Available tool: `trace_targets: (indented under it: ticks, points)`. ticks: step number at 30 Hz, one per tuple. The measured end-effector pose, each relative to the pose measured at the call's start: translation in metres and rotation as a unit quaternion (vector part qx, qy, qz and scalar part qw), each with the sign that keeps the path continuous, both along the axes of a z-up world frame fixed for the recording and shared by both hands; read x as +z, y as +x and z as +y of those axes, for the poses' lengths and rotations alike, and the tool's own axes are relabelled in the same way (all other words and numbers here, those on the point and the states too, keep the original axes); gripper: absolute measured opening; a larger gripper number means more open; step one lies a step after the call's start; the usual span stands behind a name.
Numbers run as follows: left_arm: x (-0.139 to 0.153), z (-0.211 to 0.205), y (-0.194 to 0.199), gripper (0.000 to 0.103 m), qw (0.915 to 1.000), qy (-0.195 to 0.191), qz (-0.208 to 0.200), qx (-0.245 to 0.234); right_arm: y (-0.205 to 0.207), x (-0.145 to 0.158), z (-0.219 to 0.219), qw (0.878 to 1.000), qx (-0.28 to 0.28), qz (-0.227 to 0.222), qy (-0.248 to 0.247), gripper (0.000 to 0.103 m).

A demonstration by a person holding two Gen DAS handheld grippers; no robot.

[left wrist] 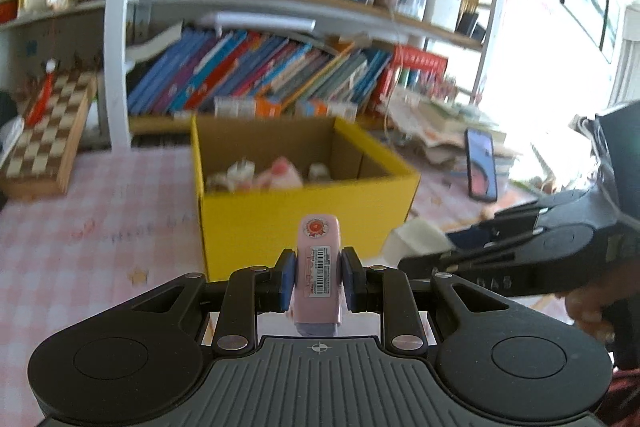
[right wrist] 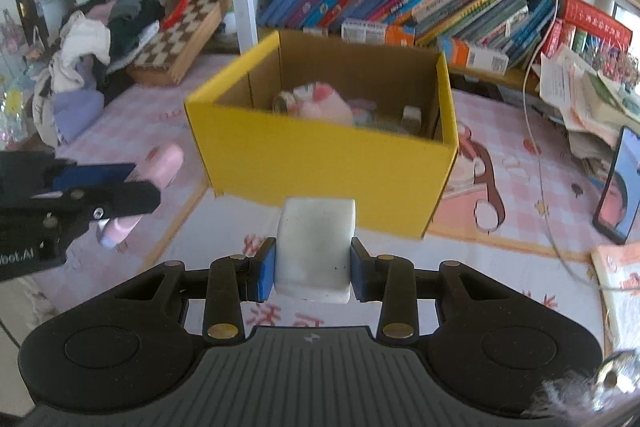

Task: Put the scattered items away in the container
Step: 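Lift the eraser and foam block with both grippers and carry them over the box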

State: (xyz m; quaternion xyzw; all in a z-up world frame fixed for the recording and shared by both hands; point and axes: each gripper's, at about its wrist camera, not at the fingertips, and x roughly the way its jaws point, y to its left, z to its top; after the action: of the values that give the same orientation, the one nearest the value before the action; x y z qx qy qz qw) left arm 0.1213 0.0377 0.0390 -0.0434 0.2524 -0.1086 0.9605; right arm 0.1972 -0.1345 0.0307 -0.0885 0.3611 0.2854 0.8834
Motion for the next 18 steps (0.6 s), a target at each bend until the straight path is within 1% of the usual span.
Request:
trace_targets:
  ticks: [4, 8, 14, 18]
  points:
    - [0.023, 0.004, 0.017, 0.023, 0.9995, 0.0, -0.031, -0.001, 0.011, 0.023, -0.001, 1.0, 0.007, -0.024, 0.018, 0.034]
    - [0.036, 0.014, 0.04, 0.023, 0.999, -0.009, -0.043, 0.008, 0.03, 0.045, -0.001, 0.998, 0.01, -0.051, 0.029, 0.034]
    - [0.041, 0.015, 0.085, 0.023, 0.9991, 0.018, -0.036, 0.017, 0.074, 0.063, 0.008, 0.996, 0.018, -0.084, 0.02, 0.034]
    - [0.037, 0.014, 0.117, 0.023, 0.9992, 0.032, -0.017, 0.019, 0.109, 0.056, 0.021, 0.996, 0.033, -0.077, -0.003, 0.034]
